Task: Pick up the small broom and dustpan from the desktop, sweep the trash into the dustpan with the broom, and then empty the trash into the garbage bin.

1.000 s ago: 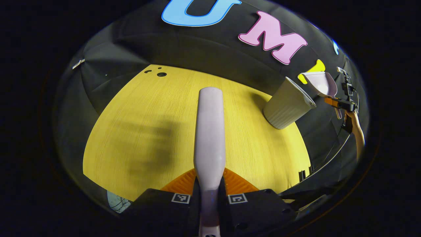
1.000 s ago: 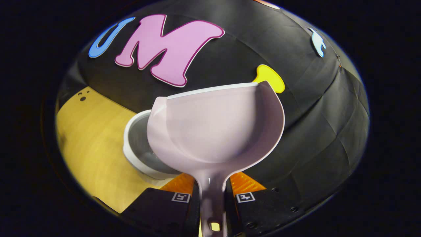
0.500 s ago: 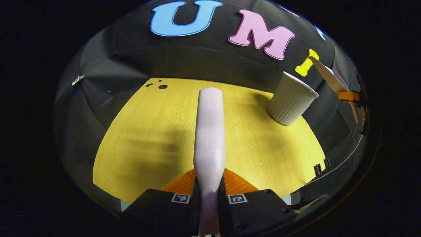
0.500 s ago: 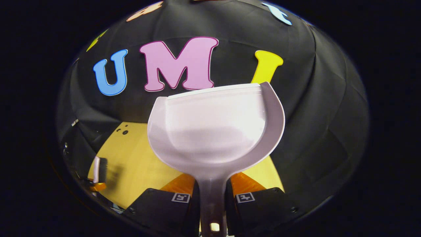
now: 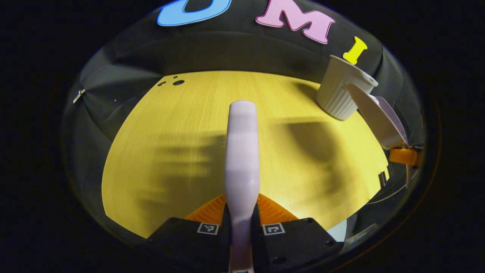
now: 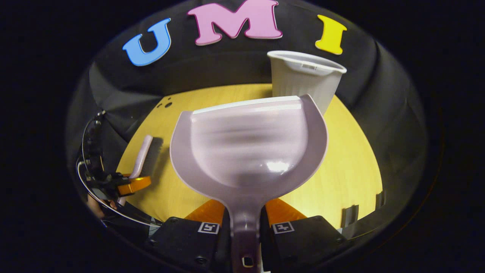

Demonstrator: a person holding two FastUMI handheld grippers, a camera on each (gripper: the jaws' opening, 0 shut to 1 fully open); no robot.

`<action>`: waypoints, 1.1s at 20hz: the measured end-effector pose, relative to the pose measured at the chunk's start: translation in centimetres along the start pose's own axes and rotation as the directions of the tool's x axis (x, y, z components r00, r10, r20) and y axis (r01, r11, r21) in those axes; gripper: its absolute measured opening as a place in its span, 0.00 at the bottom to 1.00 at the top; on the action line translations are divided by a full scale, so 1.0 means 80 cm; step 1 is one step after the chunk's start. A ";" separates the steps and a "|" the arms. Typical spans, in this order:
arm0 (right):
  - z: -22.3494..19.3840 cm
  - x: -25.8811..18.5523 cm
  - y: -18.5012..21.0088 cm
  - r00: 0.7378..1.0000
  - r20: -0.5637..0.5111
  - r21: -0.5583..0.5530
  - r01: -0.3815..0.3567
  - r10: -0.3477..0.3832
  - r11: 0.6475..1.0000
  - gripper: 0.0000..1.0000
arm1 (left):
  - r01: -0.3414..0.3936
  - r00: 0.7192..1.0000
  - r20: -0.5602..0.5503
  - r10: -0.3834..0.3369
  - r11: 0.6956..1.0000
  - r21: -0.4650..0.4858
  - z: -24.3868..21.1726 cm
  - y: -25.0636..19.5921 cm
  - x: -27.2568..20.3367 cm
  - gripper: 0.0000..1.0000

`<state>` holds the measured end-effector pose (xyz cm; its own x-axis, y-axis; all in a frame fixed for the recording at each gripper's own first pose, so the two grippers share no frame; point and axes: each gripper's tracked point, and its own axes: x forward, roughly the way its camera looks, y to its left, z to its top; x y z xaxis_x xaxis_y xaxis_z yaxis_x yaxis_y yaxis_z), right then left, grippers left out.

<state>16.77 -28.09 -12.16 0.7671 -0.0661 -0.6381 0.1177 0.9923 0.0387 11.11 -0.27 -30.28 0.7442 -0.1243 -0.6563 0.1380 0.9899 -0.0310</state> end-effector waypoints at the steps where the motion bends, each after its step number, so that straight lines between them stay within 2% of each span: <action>1: -0.015 0.017 0.005 1.000 -0.028 0.003 -0.007 0.007 1.000 0.36 | -0.017 1.000 -0.020 0.017 1.000 0.011 -0.004 0.002 0.006 0.27; 3: -0.039 0.044 0.012 0.997 -0.070 0.024 -0.013 0.015 1.000 0.36 | -0.038 0.998 -0.056 0.039 0.999 0.025 -0.009 0.001 0.014 0.27; 4: -0.044 0.057 0.015 0.997 -0.078 0.033 -0.012 0.015 0.999 0.36 | -0.044 0.996 -0.072 0.045 0.999 0.024 -0.011 -0.001 0.016 0.31; 5: -0.048 0.069 0.017 0.996 -0.088 0.033 -0.008 0.011 0.999 0.36 | -0.050 0.995 -0.090 0.052 0.999 0.020 -0.013 -0.002 0.016 0.28; 10: -0.062 0.101 0.018 0.992 -0.128 0.022 -0.001 0.004 1.000 0.36 | -0.065 0.989 -0.132 0.072 0.997 0.051 -0.013 -0.002 0.023 0.28; 11: -0.067 0.108 0.018 0.990 -0.138 0.015 0.000 0.002 1.000 0.36 | -0.069 0.988 -0.137 0.077 0.996 0.059 -0.013 -0.005 0.024 0.32; 12: -0.068 0.111 0.020 0.990 -0.144 0.011 -0.001 0.002 1.000 0.36 | -0.073 0.986 -0.144 0.081 0.995 0.062 -0.013 -0.007 0.024 0.28; 13: -0.070 0.116 0.023 0.988 -0.155 0.009 0.000 0.001 1.000 0.29 | -0.079 0.985 -0.149 0.087 0.995 0.062 -0.012 -0.007 0.025 0.29; 14: -0.070 0.118 0.024 0.987 -0.162 0.009 0.002 -0.001 1.000 0.36 | -0.083 0.983 -0.158 0.093 0.994 0.069 -0.012 -0.006 0.025 0.26; 16: -0.074 0.121 0.025 0.984 -0.177 0.009 -0.003 0.005 1.000 0.36 | -0.087 0.983 -0.153 0.100 0.992 0.087 -0.010 -0.010 0.025 0.31; 17: -0.069 0.119 0.028 0.986 -0.165 0.008 -0.012 0.013 1.000 0.30 | -0.088 0.984 -0.145 0.103 0.991 0.103 -0.007 -0.012 0.024 0.33; 18: -0.064 0.115 0.028 0.987 -0.160 0.017 -0.025 0.027 1.000 0.52 | -0.084 0.986 -0.133 0.100 0.989 0.119 -0.005 -0.019 0.012 0.35; 20: -0.055 0.107 0.032 0.989 -0.143 0.029 -0.045 0.048 0.999 0.61 | -0.043 0.992 -0.115 0.055 0.994 0.104 0.000 -0.035 0.000 0.50; 21: -0.048 0.103 0.028 0.992 -0.121 0.023 -0.039 0.041 0.999 0.71 | -0.027 0.994 -0.102 0.037 0.995 0.097 0.002 -0.042 -0.006 0.61; 22: -0.038 0.089 0.026 0.994 -0.101 0.019 -0.040 0.042 0.999 0.99 | -0.022 0.996 -0.086 0.030 0.995 0.094 0.006 -0.046 -0.014 0.72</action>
<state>20.56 -26.21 -19.01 0.7035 -0.0132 -0.7106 0.0986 0.9920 0.0791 10.06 -3.83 -29.08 0.6888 -0.0881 -0.7196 0.1822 0.9818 0.0543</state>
